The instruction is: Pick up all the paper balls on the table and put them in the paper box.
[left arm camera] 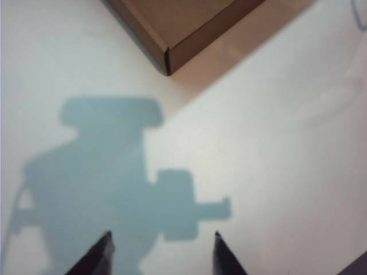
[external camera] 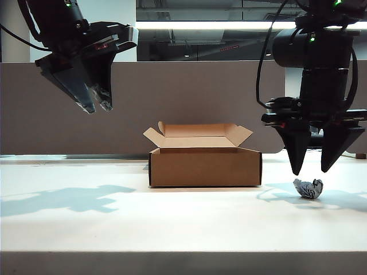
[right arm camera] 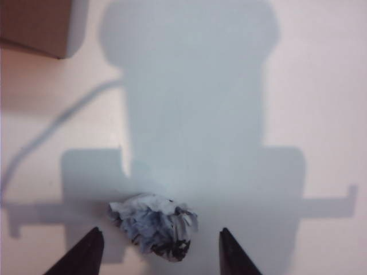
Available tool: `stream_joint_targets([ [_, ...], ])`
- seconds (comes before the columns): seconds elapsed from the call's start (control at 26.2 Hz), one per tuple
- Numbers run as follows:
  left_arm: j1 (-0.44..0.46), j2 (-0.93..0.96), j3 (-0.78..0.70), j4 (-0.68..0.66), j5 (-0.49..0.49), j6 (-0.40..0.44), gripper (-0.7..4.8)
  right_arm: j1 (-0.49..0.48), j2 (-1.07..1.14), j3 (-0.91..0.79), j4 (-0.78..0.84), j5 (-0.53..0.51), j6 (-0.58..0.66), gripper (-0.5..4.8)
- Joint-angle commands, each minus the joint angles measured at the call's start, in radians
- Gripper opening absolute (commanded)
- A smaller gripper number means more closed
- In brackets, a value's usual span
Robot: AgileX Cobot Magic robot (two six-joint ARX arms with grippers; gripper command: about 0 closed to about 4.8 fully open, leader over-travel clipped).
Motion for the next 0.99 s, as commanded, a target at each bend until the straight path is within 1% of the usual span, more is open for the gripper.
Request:
stream_joint_targets([
  [0.04, -0.001, -0.002, 0.001, 0.008, 0.0, 0.001, 2.14, 0.0, 0.024, 0.003, -0.001, -0.005, 0.004, 2.84],
  [0.34, -0.001, -0.002, 0.001, 0.011, 0.0, 0.001, 2.14, 0.0, 0.064, 0.002, 0.0, -0.013, 0.004, 2.83],
  [0.42, -0.001, -0.002, 0.001, 0.012, 0.0, 0.001, 2.14, 0.0, 0.068, 0.002, 0.0, -0.018, 0.004, 2.62],
  [0.53, -0.001, -0.002, 0.001, 0.013, 0.0, 0.001, 2.14, 0.0, 0.069, 0.002, 0.005, -0.028, 0.004, 2.6],
  [0.57, -0.001, -0.002, 0.001, 0.013, 0.0, 0.001, 2.14, 0.0, 0.069, 0.002, 0.007, -0.028, 0.004, 2.51],
  [0.69, -0.001, -0.002, 0.001, 0.013, 0.0, 0.001, 2.14, 0.0, 0.069, 0.002, 0.007, -0.031, 0.004, 1.96],
  [0.72, -0.001, -0.002, 0.001, 0.013, 0.0, 0.001, 2.14, 0.0, 0.069, 0.002, 0.007, -0.031, 0.004, 1.96],
  [0.76, -0.001, -0.002, 0.001, 0.013, 0.0, 0.001, 2.14, 0.0, 0.069, 0.002, 0.007, -0.031, 0.004, 1.82],
  [0.84, -0.001, -0.002, 0.001, 0.013, 0.0, 0.001, 2.14, 0.0, 0.069, 0.002, 0.007, -0.031, 0.004, 1.44],
  [0.99, -0.001, -0.002, 0.001, 0.013, 0.0, 0.001, 2.14, 0.0, 0.069, 0.002, 0.007, -0.031, 0.004, 1.43],
])
